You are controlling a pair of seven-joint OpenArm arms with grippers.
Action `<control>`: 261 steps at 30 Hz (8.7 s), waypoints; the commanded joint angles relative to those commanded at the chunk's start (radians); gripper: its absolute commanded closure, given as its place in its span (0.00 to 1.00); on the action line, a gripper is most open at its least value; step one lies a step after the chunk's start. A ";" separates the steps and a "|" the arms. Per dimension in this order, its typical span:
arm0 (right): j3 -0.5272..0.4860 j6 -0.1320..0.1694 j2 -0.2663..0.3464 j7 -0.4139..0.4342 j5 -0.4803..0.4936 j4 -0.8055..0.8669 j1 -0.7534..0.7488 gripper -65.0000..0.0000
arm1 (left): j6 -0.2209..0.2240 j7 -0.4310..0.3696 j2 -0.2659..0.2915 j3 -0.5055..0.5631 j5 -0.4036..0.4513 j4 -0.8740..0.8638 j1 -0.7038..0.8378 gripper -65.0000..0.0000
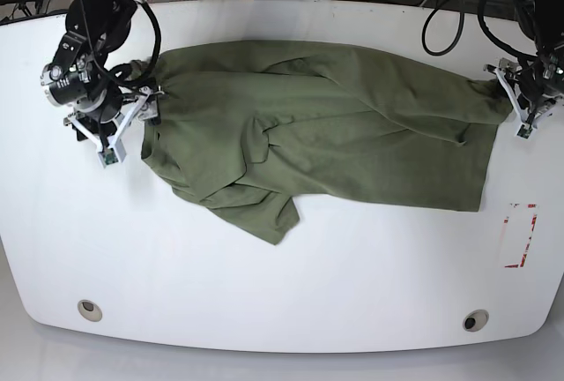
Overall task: Fold the T-shirt properly
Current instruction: 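Lay the shirt back down and release it with both grippers, then regrasp the shirt's side edges with both grippers, then lift the held shirt high with both grippers and swing it toward the robot, then lay the shirt down, dragging the held edge away with both grippers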
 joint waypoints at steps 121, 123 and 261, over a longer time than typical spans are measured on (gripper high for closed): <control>-0.008 0.000 0.066 0.222 -0.037 -0.491 0.334 1.00 | 0.094 -0.272 0.106 0.163 0.089 -0.496 -0.562 1.00; -0.009 0.000 0.068 0.196 -0.038 -0.462 0.345 1.00 | 0.094 -0.253 0.106 0.163 0.089 -0.434 -0.555 1.00; 0.077 0.000 0.170 -0.109 0.356 0.086 -0.385 1.00 | 0.000 0.066 0.055 0.003 0.037 0.347 0.203 1.00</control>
